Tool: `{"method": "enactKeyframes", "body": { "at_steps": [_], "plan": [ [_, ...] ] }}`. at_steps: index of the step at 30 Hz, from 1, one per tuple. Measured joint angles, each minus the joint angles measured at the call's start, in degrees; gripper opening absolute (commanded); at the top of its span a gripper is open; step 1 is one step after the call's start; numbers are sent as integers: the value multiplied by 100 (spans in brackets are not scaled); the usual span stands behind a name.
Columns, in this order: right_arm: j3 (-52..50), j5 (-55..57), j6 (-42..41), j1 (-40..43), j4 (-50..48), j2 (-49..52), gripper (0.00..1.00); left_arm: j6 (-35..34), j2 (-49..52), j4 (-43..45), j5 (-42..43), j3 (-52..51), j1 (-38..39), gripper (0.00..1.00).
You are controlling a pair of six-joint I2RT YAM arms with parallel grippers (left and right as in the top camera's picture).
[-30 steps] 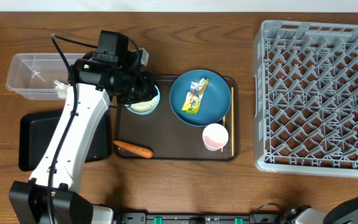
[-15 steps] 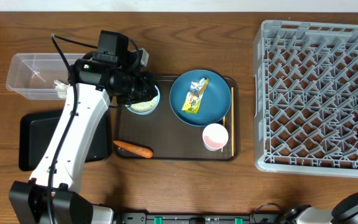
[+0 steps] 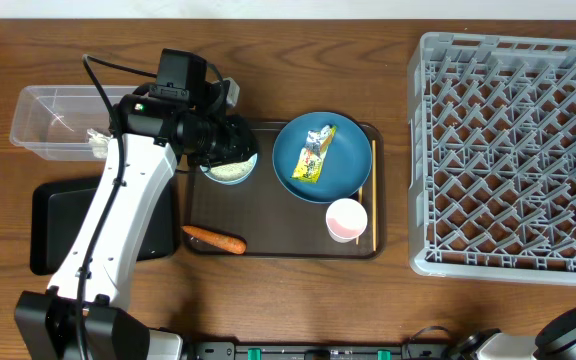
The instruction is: Sort waste into correct bins and load items into the dishwasher rack
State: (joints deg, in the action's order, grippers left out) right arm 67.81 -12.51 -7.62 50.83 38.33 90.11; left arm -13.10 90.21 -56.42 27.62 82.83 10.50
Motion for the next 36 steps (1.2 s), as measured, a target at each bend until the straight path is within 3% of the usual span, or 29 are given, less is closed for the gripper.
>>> {"method": "enactKeyframes", "body": {
  "at_steps": [5,8,14,25,36],
  "plan": [
    [0,-671,4,-15,107,-9,99,4,0,0,-85,2,0,41],
    [0,-785,39,-173,168,-114,99,-2,0,0,-103,2,13,41],
    [0,-922,323,-1213,494,-874,99,2,0,2,-133,0,284,41],
    [2,-542,846,-3585,922,-1174,99,0,350,17,-378,-216,1663,41],
    [2,-52,918,-4358,968,-1174,98,2,1443,7,-407,-278,2839,40]
  ]
}}
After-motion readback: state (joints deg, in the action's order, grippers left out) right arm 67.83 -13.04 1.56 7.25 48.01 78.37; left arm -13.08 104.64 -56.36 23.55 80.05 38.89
